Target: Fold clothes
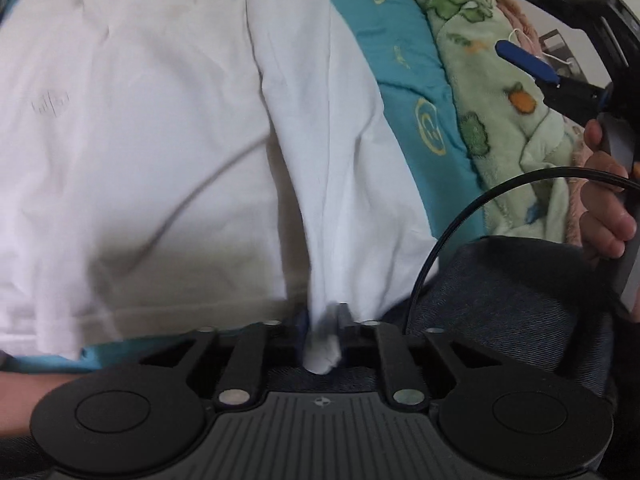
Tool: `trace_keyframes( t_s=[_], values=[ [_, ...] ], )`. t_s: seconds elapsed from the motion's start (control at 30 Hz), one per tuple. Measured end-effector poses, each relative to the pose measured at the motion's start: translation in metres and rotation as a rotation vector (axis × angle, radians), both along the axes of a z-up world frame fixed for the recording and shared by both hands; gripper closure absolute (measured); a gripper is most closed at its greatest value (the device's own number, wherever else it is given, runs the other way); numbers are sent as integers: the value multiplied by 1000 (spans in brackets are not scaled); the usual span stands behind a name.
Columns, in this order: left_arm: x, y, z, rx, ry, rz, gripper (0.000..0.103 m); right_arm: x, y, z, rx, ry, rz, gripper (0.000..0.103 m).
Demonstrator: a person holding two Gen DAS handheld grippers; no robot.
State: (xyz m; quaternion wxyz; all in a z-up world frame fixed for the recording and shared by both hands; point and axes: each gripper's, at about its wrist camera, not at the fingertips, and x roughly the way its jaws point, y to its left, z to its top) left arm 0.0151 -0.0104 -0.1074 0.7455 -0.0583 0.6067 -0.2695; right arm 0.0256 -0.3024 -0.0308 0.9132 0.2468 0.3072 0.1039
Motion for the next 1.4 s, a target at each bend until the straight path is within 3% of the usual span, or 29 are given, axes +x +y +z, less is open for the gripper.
trace_keyframes(
  t_s=[0.03, 0.23, 0.33, 0.43, 0.53, 0.67, 0.83, 1.03, 1.17, 1.27, 1.3, 1.4],
  values=[
    [1, -1, 6, 25, -47, 20, 52, -1, 2, 1, -11, -7, 6, 19],
    [27, 12, 40, 115, -302, 245, 23, -5, 14, 6, -93, -78, 29, 19],
    [34, 31, 53, 137, -403, 335, 20, -3, 29, 6, -177, -118, 57, 19],
    [35, 49, 58, 159, -464, 400, 17, 18, 56, 9, -262, -111, 156, 19],
    [36, 65, 59, 228, -522, 426, 16, 50, 96, 15, -334, -110, 279, 20],
    [42, 94, 53, 253, -515, 504, 12, 114, 172, 15, -409, -101, 457, 23],
    [53, 128, 43, 273, -491, 612, 10, 193, 295, -5, -527, -97, 647, 30],
    [68, 160, 26, 278, -438, 750, 10, 249, 433, -67, -709, -154, 842, 35],
    [80, 173, 11, 285, -375, 803, 10, 271, 485, -121, -824, -93, 897, 37],
    [83, 174, 7, 284, -363, 807, 10, 278, 504, -151, -950, -82, 884, 58],
    [84, 174, 6, 284, -360, 807, 10, 280, 509, -159, -990, -82, 863, 69],
    [87, 174, 3, 284, -353, 806, 10, 281, 505, -161, -1001, -113, 806, 92]
  ],
)
